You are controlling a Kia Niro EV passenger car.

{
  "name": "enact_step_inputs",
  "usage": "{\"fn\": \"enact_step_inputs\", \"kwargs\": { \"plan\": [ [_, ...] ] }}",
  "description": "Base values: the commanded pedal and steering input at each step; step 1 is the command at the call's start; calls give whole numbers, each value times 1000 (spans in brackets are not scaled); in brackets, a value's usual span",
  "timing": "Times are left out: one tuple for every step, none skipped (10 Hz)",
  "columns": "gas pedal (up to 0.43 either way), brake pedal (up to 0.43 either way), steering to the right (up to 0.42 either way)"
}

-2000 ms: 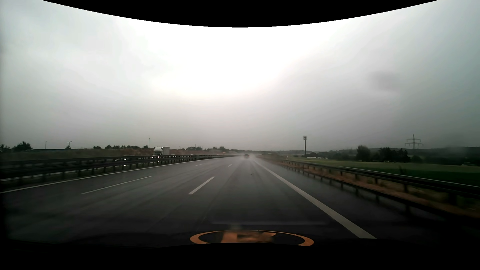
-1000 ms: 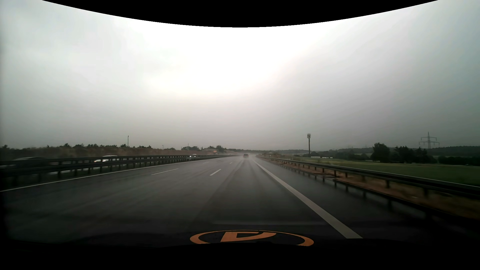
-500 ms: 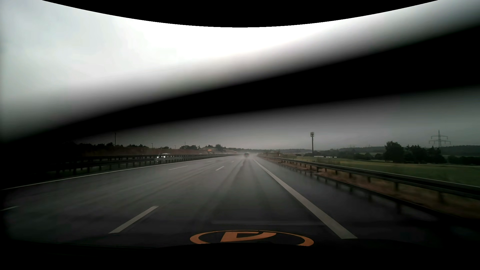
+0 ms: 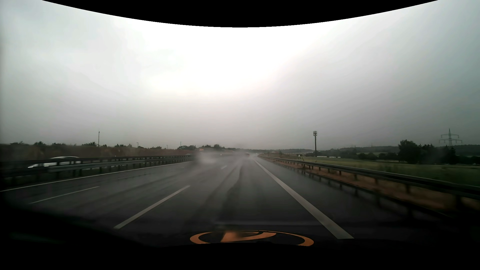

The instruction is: Follow the waypoints while adhering to traffic rules and regulations

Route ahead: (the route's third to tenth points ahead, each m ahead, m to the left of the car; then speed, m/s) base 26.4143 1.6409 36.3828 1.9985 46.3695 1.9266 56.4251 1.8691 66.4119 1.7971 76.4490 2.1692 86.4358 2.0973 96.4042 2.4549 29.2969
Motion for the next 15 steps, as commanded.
{"fn": "enact_step_inputs", "kwargs": {
  "plan": [
    [197,0,-1],
    [197,0,-1],
    [197,0,-1],
    [209,0,-1],
    [209,0,-1],
    [209,0,-1],
    [220,0,-1],
    [228,0,-1],
    [228,0,-1],
    [240,0,-1],
    [240,0,-1],
    [240,0,-1],
    [240,0,-1],
    [240,0,-1],
    [240,0,-1]
  ]
}}
